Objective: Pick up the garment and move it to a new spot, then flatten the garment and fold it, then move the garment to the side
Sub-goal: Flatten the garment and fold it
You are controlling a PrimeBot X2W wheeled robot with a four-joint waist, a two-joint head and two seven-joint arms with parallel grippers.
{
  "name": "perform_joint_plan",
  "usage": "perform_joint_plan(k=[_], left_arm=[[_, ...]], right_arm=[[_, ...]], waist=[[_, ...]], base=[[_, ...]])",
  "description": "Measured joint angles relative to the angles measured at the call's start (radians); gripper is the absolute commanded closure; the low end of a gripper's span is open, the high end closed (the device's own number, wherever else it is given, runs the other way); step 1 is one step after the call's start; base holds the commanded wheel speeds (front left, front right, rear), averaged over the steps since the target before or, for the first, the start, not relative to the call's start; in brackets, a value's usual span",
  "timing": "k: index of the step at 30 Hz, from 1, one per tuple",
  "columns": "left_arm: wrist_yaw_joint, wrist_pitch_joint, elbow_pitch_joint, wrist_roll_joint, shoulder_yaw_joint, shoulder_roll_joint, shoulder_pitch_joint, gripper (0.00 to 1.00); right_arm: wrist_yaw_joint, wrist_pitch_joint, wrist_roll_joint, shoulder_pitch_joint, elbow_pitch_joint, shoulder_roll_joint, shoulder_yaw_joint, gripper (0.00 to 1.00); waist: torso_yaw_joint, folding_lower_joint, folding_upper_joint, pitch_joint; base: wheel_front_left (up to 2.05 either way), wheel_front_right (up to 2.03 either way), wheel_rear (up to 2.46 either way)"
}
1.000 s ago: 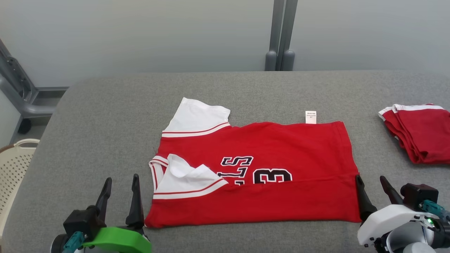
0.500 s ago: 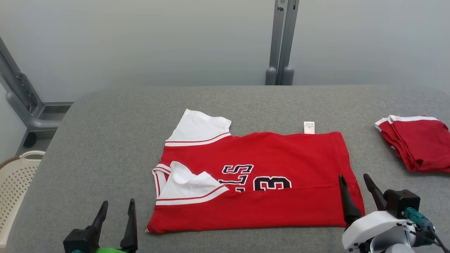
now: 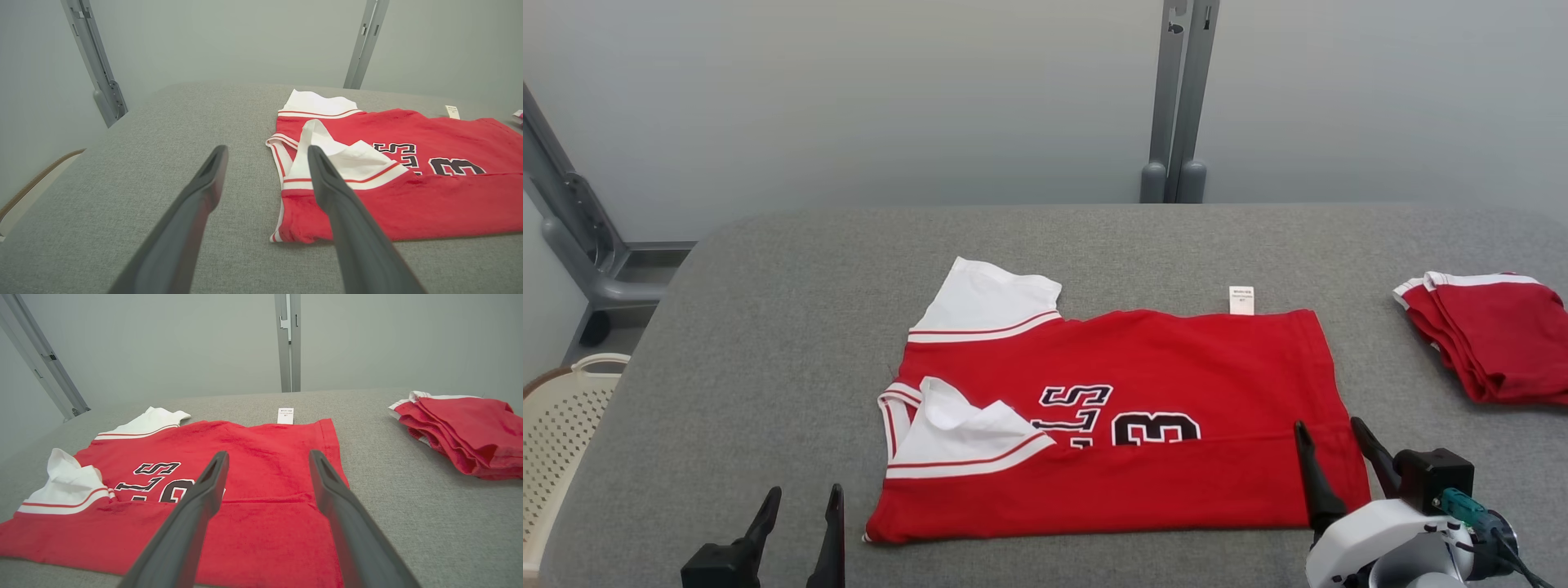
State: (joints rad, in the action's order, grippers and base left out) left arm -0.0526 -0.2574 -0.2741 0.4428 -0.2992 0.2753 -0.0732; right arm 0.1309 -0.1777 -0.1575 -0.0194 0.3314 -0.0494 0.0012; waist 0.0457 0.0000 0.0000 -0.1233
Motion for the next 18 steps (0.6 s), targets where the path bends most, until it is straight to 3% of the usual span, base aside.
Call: perform_joint_plan(k=[11, 18], left_arm=[[-0.006, 0.010, -0.001, 0.005, -0.007, 0.000, 0.002, 0.00], [-0.009, 0.056, 0.008, 0.016, -0.011, 0.000, 0.044, 0.00]], right_arm=[[0.000, 0.000, -0.008, -0.010, 0.012, 0.000, -0.006, 0.00], [0.000, 0.088, -0.012, -0.050, 0.015, 0.000, -0.014, 0.00]], waist=[[-0.005, 0.0000, 0.0000, 0.017], [-0.009, 0.0000, 0.0000, 0.033]], base=[[0.00, 0.00, 0.00], [0.00, 0.00, 0.00]])
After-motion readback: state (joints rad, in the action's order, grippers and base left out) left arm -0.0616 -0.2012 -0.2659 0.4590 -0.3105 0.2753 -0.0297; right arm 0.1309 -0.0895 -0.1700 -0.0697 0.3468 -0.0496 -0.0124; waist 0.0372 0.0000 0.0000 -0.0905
